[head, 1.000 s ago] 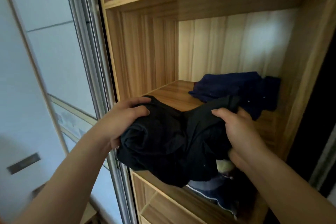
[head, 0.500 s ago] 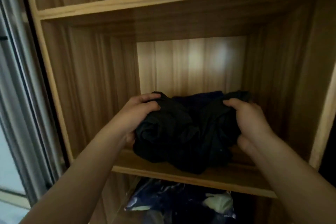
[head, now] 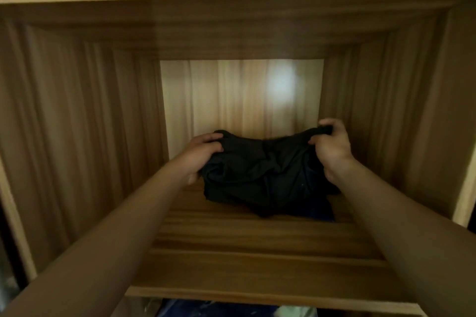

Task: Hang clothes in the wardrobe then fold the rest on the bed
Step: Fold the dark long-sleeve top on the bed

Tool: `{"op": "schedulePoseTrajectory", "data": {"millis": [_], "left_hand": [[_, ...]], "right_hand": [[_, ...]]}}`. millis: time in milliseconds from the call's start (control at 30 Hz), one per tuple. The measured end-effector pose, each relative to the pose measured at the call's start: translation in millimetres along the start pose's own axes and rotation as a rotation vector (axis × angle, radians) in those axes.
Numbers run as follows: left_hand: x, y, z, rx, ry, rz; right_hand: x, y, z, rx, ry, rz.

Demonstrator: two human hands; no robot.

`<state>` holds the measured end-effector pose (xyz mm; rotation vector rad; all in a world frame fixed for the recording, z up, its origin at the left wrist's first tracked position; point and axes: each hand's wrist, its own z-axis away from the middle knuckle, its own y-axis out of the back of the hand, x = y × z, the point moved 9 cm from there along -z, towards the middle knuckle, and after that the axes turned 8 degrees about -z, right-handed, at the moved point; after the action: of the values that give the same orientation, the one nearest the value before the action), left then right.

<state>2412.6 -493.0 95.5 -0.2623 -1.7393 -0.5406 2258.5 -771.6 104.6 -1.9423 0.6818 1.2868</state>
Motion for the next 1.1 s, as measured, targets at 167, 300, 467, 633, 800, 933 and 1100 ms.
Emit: {"op": "schedulePoseTrajectory", "data": {"millis": [167,300,467,633,800,933,1100], "left_hand": [[6.0,-8.2,-50.5,-0.043,-0.076,0.036],[-1.0,-8.2,-92.1,0.000,-0.087,0.045],[-66.5,-11.9,-122.2,0.017,-0.008,-0.649],[-64.1,-19.3,-135.2,0.025,-0.128,-0.789],[-61.9,-66.8,-148.5,-0.094,-0.208,-1.099],[-102.8,-88.6,-154.7,-0.158,-0.128,-1.307],[-111.1,-97.2,-166.6,-0.218,-0.224,-1.330]], "right_hand": [[-11.4,-14.4,-46.2,0.014,0.118,0.154],[-3.3,-22.3,-86.0,-0.006,0.128,0.313],[92.5,-20.4,-86.8,-0.338,-0.156,0.953],[94.5,-34.4,-76.0,-0.342,0.125,1.170],[115.7,-73.6,-73.0,-0.485,0.197,1.387],[170.1,-58.1,-76.2,-0.545,-0.038,1.406],[181.7,-55.5,-82.8,-0.565,-0.044,1.383]]}}
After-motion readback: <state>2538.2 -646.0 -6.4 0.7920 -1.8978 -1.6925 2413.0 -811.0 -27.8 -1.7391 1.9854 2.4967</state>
